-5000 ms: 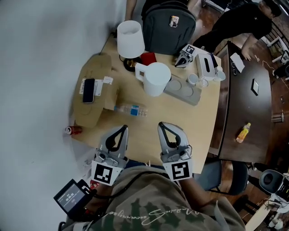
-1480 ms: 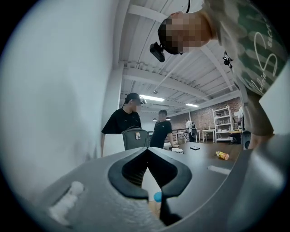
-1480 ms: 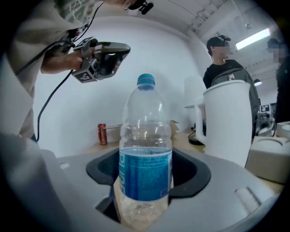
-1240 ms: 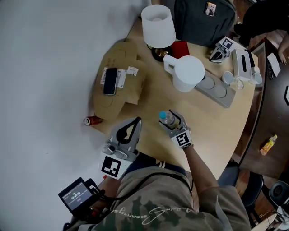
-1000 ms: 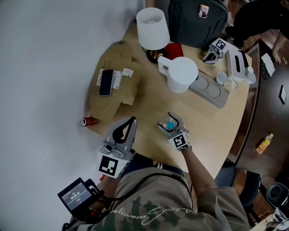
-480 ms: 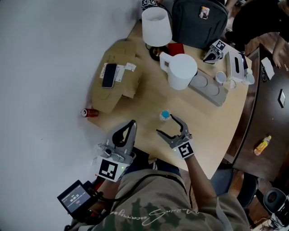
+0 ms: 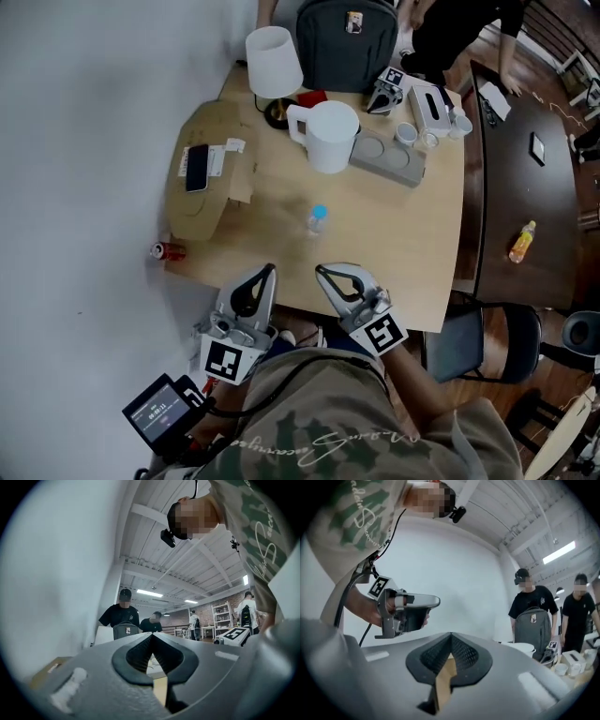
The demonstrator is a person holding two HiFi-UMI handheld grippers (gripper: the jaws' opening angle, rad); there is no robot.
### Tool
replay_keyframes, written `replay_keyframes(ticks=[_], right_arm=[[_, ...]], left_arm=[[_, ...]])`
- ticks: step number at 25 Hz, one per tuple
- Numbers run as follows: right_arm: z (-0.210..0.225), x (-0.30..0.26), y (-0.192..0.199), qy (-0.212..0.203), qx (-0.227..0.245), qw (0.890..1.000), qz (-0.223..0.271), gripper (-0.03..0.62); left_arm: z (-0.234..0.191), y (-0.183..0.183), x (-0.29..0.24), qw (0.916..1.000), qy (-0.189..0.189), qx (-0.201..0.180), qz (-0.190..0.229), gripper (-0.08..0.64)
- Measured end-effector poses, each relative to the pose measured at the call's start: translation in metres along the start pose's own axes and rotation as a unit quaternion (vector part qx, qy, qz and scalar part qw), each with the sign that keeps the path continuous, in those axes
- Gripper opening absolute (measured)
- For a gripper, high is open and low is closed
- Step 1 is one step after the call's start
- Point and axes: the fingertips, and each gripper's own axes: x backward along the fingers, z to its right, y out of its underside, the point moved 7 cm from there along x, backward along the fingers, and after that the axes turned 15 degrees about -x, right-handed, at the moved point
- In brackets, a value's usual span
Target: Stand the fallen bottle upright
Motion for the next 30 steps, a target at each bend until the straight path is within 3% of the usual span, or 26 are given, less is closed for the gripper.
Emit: replay_keyframes(ticks=[4, 7, 17, 22, 25, 30], right_arm=[[-0.053, 0.009, 0.004, 0.08, 0.035, 0.996, -0.01, 0.002], [-0.088, 0.016, 0.016, 0.137, 0.018, 0.99, 0.001, 0.002], [-0.193, 0.061, 0.025, 0.223, 0.008, 0.975, -0.011, 0.002], [-0.213, 0.086, 0.02, 0.216, 0.028, 0.976, -0.016, 0.002], [-0.215, 0.088, 0.018, 0.196, 0.012, 0.98, -0.022, 0.002], [-0.213, 0.089, -0.002, 0.159, 0.037, 0.987, -0.013, 0.0]], left_arm=[[0.008, -0.008, 0.049, 0.9993, 0.031, -0.013, 0.018, 0.0], [0.013, -0.011, 0.087, 0.9988, 0.04, -0.02, 0.021, 0.0], [0.03, -0.013, 0.173, 0.9979, 0.059, -0.006, 0.025, 0.0], [0.049, -0.023, 0.196, 0.9986, 0.052, -0.002, 0.012, 0.0], [0.059, -0.029, 0.202, 0.9992, 0.037, -0.005, 0.012, 0.0], [0.087, -0.038, 0.202, 0.9994, 0.032, 0.014, 0.001, 0.0]])
